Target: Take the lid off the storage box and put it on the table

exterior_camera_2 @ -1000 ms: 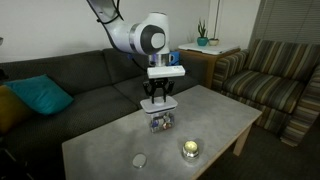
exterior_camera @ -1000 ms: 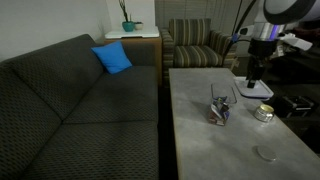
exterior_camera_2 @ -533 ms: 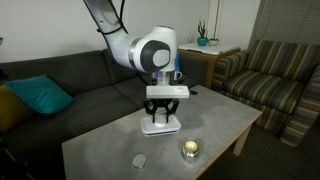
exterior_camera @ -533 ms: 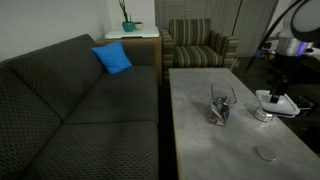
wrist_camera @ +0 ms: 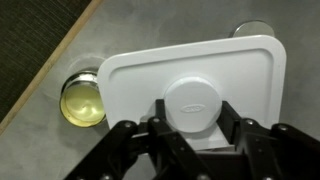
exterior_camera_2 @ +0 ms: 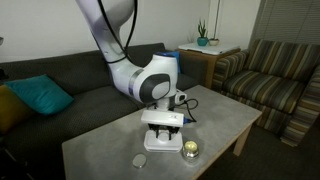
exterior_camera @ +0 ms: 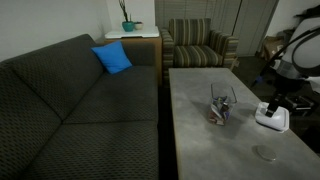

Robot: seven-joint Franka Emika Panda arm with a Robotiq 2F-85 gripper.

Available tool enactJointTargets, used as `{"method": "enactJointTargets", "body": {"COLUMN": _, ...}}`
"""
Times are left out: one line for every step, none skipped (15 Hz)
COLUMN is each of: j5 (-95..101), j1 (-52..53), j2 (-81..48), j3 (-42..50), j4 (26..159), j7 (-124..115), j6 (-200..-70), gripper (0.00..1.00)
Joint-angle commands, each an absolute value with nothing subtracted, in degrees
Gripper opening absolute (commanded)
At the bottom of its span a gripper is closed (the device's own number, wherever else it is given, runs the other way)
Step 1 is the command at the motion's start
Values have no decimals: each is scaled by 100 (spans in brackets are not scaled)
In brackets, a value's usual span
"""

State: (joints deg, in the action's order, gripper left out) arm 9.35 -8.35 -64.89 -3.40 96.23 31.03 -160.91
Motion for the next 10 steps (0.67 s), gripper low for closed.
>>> {"method": "enactJointTargets", "body": {"j5": 1000, "j1": -857, "j2": -6890, "j3": -350, "j4": 9192, "j7": 2717, "j6": -16217, "gripper": 29}}
{"method": "enactJointTargets", "body": {"j5": 988, "j1": -836, "j2": -6957, "j3": -327, "j4": 9123, "j7": 2601, "j6": -16256, "gripper": 29}}
{"method": "enactJointTargets", "body": {"j5": 968, "j1": -759, "j2": -7025, "j3": -248, "j4": 9047, "j7": 2404, "j6": -16298, "gripper": 29}}
{"method": "enactJointTargets", "body": {"j5": 945, "j1": -689, "j2": -7128, "j3": -178, "j4": 8955, "j7": 2208, "j6": -16329, "gripper": 29}}
{"method": "enactJointTargets", "body": {"j5": 918, "j1": -648, "j2": -7211, "j3": -146, "j4": 8869, "j7": 2038, "j6": -16315, "gripper": 29}}
{"method": "enactJointTargets", "body": {"j5": 900, "j1": -606, "j2": -7308, "j3": -118, "j4": 8784, "j7": 1878, "j6": -16300, "gripper": 29}}
{"method": "enactJointTargets", "body": {"j5": 883, "j1": -573, "j2": -7422, "j3": -112, "j4": 8676, "j7": 1746, "j6": -16275, "gripper": 29}}
{"method": "enactJointTargets", "body": {"j5": 869, "j1": -549, "j2": -7525, "j3": -111, "j4": 8592, "j7": 1630, "j6": -16257, "gripper": 29}}
{"method": "enactJointTargets", "body": {"j5": 853, "j1": -544, "j2": -7643, "j3": -137, "j4": 8483, "j7": 1547, "j6": -16212, "gripper": 29}}
{"method": "enactJointTargets", "body": {"j5": 836, "j1": -526, "j2": -7767, "j3": -148, "j4": 8375, "j7": 1454, "j6": -16195, "gripper": 29}}
